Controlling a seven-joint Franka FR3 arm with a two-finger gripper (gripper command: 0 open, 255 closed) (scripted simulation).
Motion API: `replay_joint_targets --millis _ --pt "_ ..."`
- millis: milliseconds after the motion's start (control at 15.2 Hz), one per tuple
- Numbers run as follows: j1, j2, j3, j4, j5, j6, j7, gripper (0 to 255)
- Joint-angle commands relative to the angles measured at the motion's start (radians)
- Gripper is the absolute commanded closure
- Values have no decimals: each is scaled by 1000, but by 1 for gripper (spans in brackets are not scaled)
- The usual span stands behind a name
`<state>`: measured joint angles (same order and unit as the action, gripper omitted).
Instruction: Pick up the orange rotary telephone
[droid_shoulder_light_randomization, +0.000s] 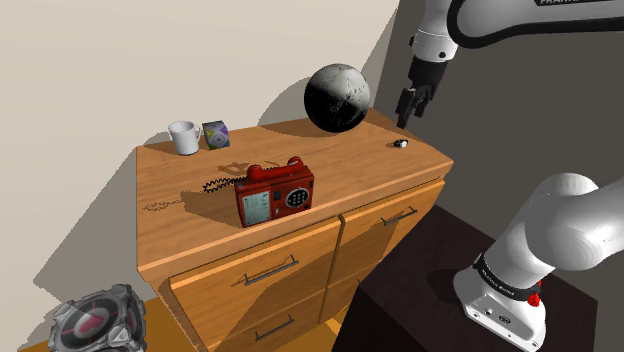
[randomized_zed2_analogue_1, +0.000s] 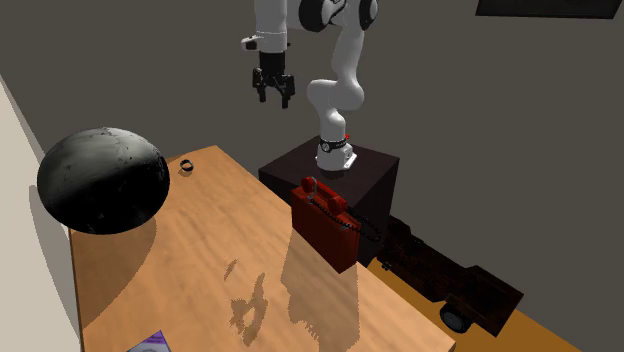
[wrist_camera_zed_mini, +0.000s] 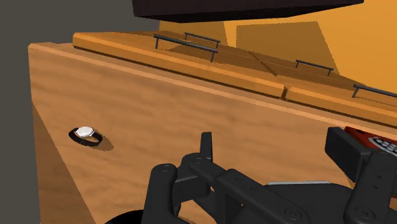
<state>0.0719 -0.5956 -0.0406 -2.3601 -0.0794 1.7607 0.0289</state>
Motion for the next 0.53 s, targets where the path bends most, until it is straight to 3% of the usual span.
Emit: replay_joint_targets --millis 0,462 --pt "26 70 13 29 7 46 -22 0" --pt "101 278 62 142 20 153 -100 0"
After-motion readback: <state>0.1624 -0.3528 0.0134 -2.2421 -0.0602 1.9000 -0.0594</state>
